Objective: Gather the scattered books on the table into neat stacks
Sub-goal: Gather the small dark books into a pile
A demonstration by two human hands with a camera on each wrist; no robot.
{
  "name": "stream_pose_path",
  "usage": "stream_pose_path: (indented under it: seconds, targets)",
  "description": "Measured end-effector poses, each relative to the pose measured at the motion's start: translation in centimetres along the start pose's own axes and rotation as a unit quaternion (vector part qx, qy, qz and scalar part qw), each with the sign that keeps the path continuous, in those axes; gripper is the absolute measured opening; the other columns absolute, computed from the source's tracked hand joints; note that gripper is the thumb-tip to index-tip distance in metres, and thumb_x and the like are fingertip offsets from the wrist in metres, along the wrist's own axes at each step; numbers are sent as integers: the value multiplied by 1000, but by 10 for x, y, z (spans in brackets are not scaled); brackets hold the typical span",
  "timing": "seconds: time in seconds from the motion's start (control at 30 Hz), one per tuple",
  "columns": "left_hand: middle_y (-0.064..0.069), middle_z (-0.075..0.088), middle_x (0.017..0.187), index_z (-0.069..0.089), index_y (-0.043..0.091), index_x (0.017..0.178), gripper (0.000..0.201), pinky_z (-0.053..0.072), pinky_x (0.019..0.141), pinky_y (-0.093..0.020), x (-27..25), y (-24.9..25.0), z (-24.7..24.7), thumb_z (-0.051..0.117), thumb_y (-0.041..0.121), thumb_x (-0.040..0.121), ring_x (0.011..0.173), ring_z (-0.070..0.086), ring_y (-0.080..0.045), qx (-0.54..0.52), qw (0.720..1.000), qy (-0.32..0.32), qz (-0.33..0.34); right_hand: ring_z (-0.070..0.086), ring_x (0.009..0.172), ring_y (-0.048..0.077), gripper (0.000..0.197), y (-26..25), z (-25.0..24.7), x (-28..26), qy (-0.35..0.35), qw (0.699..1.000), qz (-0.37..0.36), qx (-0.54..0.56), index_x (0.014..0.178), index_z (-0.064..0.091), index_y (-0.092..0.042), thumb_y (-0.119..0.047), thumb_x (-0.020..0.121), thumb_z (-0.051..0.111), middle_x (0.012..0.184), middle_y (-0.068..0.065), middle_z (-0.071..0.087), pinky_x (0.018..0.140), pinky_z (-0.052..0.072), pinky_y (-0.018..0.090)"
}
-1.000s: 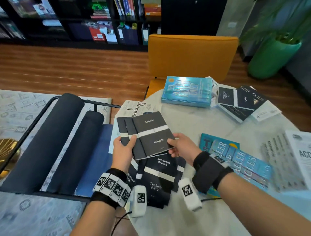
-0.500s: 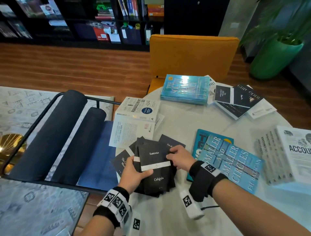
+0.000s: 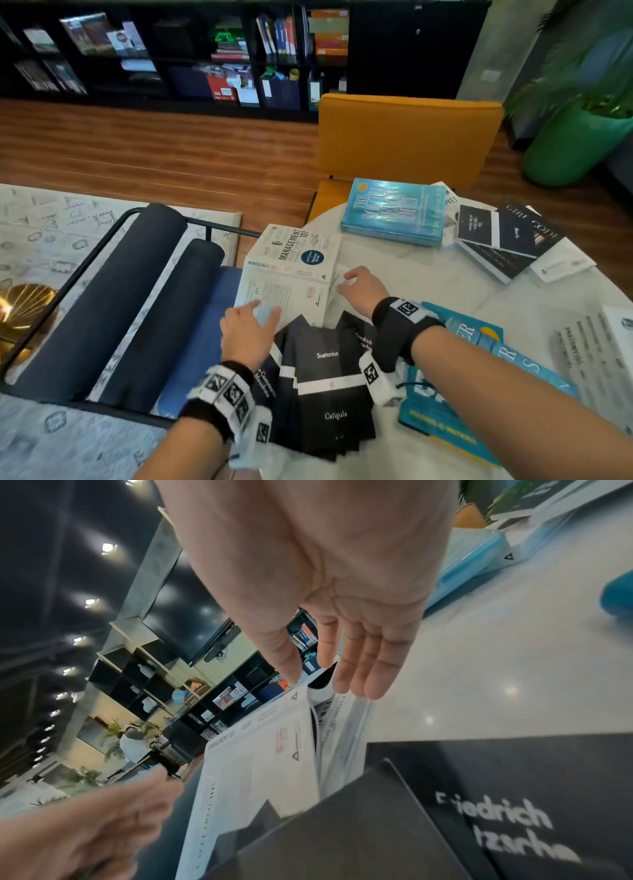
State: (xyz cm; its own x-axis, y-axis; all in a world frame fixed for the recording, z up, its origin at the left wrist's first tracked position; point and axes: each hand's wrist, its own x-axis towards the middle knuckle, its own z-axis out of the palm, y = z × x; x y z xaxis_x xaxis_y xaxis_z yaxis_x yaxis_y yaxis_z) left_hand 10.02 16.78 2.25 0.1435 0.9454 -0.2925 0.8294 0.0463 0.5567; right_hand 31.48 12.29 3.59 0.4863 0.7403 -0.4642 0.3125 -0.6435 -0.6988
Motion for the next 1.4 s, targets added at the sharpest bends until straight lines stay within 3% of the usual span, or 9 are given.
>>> stream_pose_path:
  seconds: [0.2, 0.57, 0.73, 0.8, 0.87, 0.93, 1.1, 1.23, 1.4]
  targets:
    - [-21, 56, 130, 55, 7, 130, 45, 39, 105, -45, 104, 19, -18, 46, 38, 98, 121, 49, -38, 29, 999, -13, 20, 57, 120, 27, 67, -12, 15, 34, -65, 998, -8, -11, 144, 34, -12, -20, 86, 67, 134, 11, 57, 98, 44, 33]
    - [-12, 58, 118, 56, -2, 123, 36, 49, 92, -40, 121, 32, -14, 58, 21, 95, 106, 59, -29, -133, 991, 0, -12, 61, 114, 27, 55, -15, 27, 42, -35, 991, -10, 132, 121, 59, -8, 2, 70, 78, 123, 11, 65, 97, 50, 39]
    - [-1, 48, 127, 57, 14, 123, 41, 43, 105, -42, 121, 46, -26, 61, 39, 90, 110, 54, -19, -181, 983, 15, 35, 59, 116, 26, 118, -16, 20, 36, -4, 974, 5, 227, 149, 12, -20, -1, 60, 87, 128, 13, 58, 91, 50, 33]
    - [3, 53, 123, 60, 20, 117, 53, 43, 106, -45, 123, 49, -26, 58, 58, 80, 114, 53, -20, -171, 983, 33, 52, 59, 115, 25, 131, -17, 18, 35, -22, 984, -3, 175, 150, 19, -26, -26, 40, 90, 132, 12, 55, 95, 52, 37]
    - [4, 61, 116, 62, 27, 112, 58, 47, 101, -49, 120, 54, -30, 55, 68, 70, 115, 55, -22, -157, 983, 49, 76, 59, 113, 23, 121, -16, 14, 32, -38, 991, -13, 127, 146, 37, -23, -34, 37, 88, 134, 10, 52, 99, 50, 38]
    - [2, 59, 118, 62, 24, 112, 51, 45, 102, -49, 109, 69, -39, 59, 60, 75, 117, 52, -23, -153, 980, 61, 111, 60, 110, 21, 95, -18, 7, 22, -21, 993, -25, 109, 142, 45, -17, -18, 57, 88, 130, 7, 56, 98, 49, 31]
    - [6, 28, 118, 53, 31, 113, 31, 40, 103, -39, 63, 121, -59, 67, 38, 86, 119, 33, -19, -165, 966, 137, 145, 58, 69, 4, 34, -19, -4, -6, 45, 986, -76, 143, 115, 70, -16, -17, 82, 73, 91, -5, 68, 74, 55, 27]
    - [1, 18, 120, 40, 35, 127, 65, 41, 80, -16, 23, 159, -56, 80, 34, 76, 108, 28, -14, -241, 953, 101, 152, 56, 61, -2, 35, -18, -5, -33, 98, 967, -136, 192, 120, 68, -26, -16, 86, 67, 81, -15, 66, 66, 51, 19]
    - [-8, 29, 128, 28, 17, 131, 77, 52, 72, -19, -2, 182, -49, 73, -9, 73, 97, 47, -12, -305, 936, 87, 153, 63, 79, 6, 55, 0, -23, -72, 90, 967, -185, 147, 135, 51, -37, -21, 85, 68, 103, 2, 69, 76, 54, 23]
